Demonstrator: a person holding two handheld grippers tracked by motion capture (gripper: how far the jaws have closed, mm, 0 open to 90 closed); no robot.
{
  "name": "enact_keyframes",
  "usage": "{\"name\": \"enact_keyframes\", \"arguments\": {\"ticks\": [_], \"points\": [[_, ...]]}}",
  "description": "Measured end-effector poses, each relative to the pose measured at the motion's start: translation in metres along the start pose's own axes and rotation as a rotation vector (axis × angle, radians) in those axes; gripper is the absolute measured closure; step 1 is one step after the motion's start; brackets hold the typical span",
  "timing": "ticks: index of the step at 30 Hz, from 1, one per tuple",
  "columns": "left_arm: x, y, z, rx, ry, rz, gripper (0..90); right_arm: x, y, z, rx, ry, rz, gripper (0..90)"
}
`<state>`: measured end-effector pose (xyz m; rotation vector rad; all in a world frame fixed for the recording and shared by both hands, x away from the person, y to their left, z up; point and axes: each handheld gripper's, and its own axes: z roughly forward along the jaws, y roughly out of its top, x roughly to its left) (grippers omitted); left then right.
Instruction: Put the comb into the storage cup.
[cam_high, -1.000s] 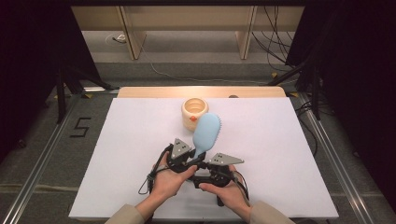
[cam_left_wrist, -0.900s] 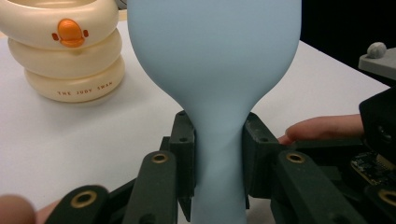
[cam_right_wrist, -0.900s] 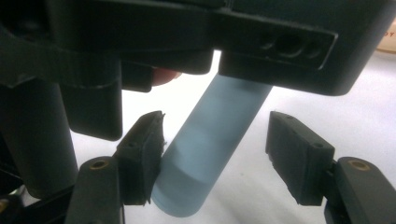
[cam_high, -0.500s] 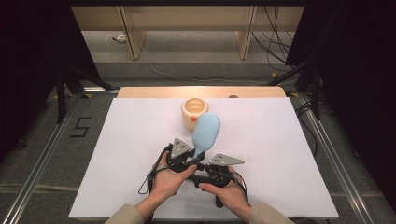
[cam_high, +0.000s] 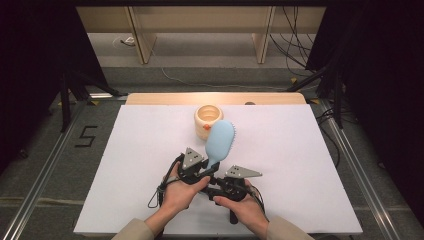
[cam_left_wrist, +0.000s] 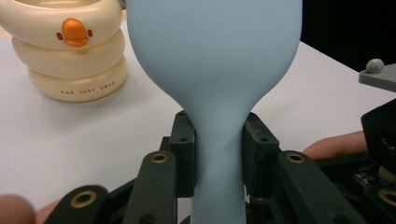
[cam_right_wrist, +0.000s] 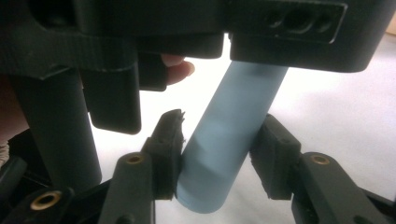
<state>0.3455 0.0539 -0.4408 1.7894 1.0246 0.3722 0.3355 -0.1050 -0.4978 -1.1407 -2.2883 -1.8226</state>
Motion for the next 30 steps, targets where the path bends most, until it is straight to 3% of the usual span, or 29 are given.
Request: {"name": "enact_keyframes", "arguments": {"ticks": [23, 30], "points": [[0.0018, 0.0028, -0.0007, 0.021, -0.014, -0.012, 68.6, -0.0088, -0.0021, -0.0014, -0.021, 0.062, 0.152, 64.3], [0.0023, 0.0032, -0.0009, 0.025, -0.015, -0.013, 68.4, -0.0091, -0.0023, -0.0013, -0.026, 0.073, 0.172, 64.5]]}}
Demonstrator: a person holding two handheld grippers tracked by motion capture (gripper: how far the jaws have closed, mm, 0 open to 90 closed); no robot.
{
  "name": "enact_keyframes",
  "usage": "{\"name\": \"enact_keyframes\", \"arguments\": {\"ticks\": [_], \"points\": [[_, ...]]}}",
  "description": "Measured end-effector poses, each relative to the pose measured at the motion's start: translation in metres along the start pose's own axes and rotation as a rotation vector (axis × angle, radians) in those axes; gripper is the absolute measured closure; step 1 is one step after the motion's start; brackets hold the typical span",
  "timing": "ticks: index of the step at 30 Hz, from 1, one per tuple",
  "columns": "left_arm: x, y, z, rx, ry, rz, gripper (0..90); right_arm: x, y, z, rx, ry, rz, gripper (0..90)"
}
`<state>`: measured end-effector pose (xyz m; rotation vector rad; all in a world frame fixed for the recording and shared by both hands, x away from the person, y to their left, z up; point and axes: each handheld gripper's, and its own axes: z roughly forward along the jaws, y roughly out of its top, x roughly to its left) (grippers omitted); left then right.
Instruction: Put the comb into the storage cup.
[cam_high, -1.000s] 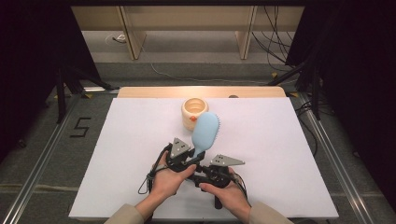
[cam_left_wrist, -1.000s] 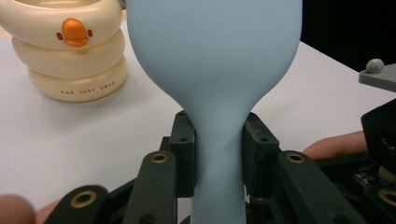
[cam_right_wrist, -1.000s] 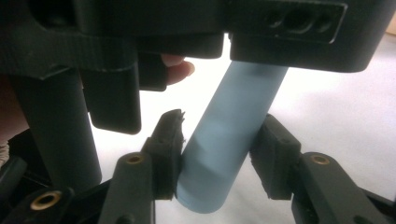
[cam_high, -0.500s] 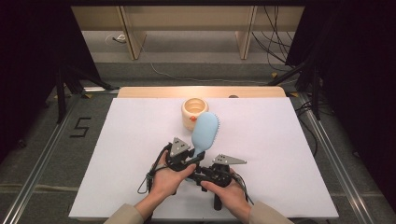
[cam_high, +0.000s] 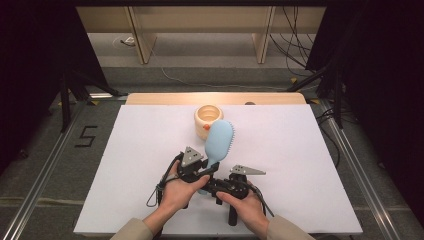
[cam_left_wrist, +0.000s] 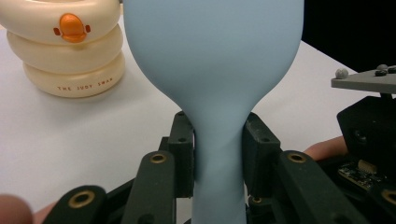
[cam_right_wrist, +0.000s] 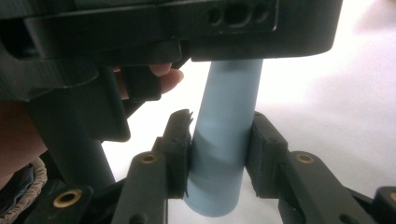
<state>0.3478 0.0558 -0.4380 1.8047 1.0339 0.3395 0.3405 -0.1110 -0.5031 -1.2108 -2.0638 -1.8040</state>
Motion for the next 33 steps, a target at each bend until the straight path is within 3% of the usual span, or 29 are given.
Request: {"name": "enact_keyframes", "arguments": {"ticks": [19, 33], "points": [[-0.0001, 0.0009, -0.0007, -0.001, -0.002, 0.005, 68.1, 0.0006, 0.0007, -0.0003, 0.001, 0.005, 0.015, 64.8], [-0.0003, 0.0033, -0.0022, 0.0, -0.002, 0.036, 63.2, -0.0007, 0.0008, -0.0008, -0.002, 0.044, 0.066, 65.0]]}}
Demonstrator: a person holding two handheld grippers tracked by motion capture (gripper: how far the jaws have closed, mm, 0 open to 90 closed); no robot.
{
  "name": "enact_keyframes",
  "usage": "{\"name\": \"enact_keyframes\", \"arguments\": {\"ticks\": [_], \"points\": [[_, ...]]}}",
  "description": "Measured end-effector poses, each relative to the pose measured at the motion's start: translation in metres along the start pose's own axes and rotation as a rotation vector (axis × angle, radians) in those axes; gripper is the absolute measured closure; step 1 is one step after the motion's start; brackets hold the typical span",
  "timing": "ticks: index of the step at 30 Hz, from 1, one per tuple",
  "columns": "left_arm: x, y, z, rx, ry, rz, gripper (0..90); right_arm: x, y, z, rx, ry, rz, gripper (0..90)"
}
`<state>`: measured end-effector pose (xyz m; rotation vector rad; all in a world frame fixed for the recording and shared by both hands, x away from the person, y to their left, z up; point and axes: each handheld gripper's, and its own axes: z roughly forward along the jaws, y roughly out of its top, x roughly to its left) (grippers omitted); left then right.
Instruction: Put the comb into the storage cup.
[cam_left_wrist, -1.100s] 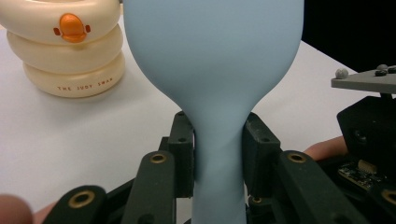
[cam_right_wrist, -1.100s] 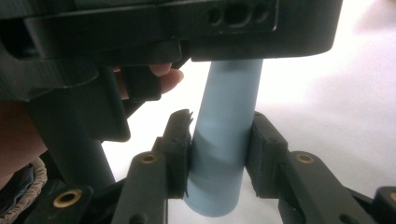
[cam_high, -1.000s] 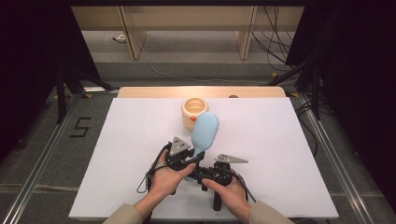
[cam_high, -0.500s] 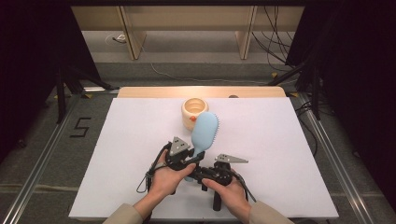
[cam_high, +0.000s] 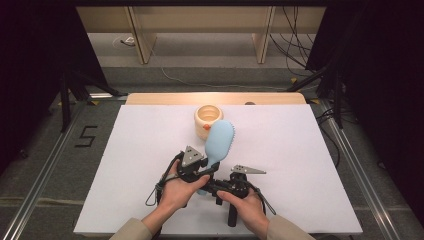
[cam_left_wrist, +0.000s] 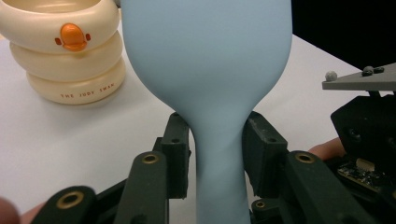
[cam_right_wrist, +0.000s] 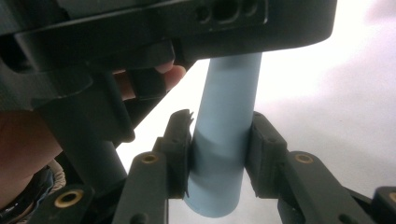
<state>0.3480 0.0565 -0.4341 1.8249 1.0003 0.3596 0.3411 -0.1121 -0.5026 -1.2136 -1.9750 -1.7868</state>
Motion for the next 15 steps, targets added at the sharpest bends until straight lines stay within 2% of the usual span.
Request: {"name": "enact_keyframes", "arguments": {"ticks": [10, 15], "points": [[0.0001, 0.0012, -0.0026, -0.018, -0.007, 0.032, 51.2, -0.0001, 0.0009, -0.0012, -0.005, 0.004, 0.011, 65.0], [-0.0008, 0.0034, -0.0064, -0.003, -0.024, 0.048, 43.5, -0.0004, 0.0015, -0.0017, -0.007, 0.005, 0.012, 65.0]]}}
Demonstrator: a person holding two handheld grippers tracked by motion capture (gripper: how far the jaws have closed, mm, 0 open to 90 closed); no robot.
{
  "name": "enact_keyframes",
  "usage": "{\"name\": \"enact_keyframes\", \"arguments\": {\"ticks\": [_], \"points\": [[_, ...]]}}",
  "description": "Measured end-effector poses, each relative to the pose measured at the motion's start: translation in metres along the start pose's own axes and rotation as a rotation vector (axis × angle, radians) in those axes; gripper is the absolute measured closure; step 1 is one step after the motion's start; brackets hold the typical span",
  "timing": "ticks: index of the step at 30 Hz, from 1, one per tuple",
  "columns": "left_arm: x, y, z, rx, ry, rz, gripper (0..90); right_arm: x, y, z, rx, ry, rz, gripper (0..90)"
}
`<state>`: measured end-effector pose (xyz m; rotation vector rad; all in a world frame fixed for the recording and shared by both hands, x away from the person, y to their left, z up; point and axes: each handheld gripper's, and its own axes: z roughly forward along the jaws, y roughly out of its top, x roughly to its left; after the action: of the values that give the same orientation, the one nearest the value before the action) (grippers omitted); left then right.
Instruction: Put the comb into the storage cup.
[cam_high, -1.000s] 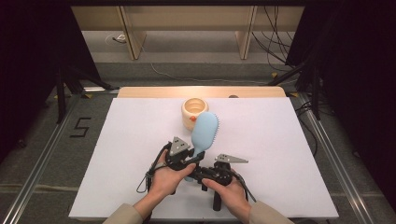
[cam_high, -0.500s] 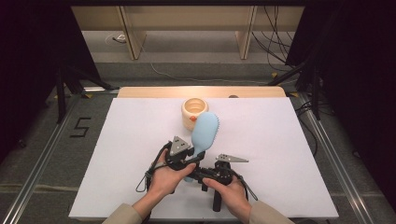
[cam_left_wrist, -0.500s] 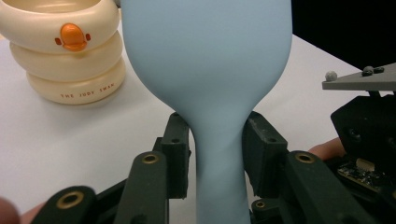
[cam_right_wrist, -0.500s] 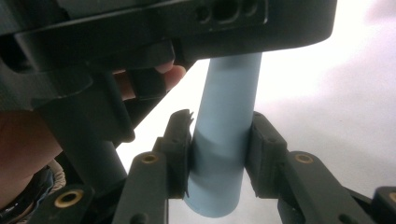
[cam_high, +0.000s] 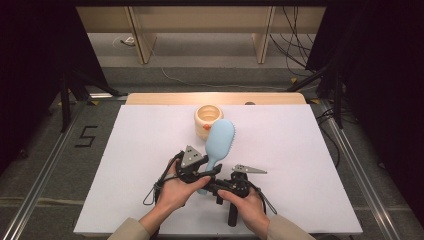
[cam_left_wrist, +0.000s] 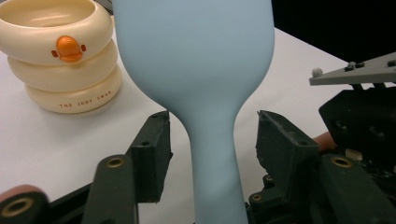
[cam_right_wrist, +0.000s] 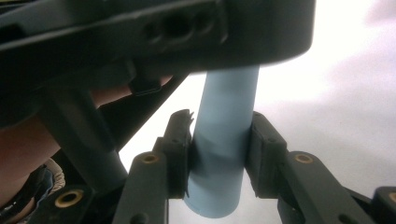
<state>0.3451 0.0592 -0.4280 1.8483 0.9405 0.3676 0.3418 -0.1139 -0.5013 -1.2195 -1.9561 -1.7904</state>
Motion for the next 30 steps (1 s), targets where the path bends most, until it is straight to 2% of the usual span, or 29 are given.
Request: {"name": "enact_keyframes", "arguments": {"ticks": [4, 10, 14, 17, 30], "points": [[-0.001, 0.004, -0.006, 0.009, -0.003, 0.014, 34.1, -0.001, 0.001, 0.0, -0.005, -0.002, -0.003, 65.0], [-0.004, 0.01, -0.016, 0.044, -0.001, 0.059, 16.9, -0.001, 0.001, 0.0, -0.002, -0.007, -0.004, 65.0], [-0.005, 0.014, -0.02, 0.039, 0.004, 0.087, 9.3, -0.001, 0.001, 0.0, -0.003, -0.009, -0.007, 65.1], [-0.005, 0.017, -0.023, 0.025, -0.005, 0.085, 1.3, -0.001, 0.001, 0.0, -0.003, -0.009, -0.007, 65.1], [0.003, 0.027, -0.03, -0.011, -0.009, 0.101, 0.0, -0.001, 0.0, -0.001, 0.006, -0.01, -0.002, 65.1]]}}
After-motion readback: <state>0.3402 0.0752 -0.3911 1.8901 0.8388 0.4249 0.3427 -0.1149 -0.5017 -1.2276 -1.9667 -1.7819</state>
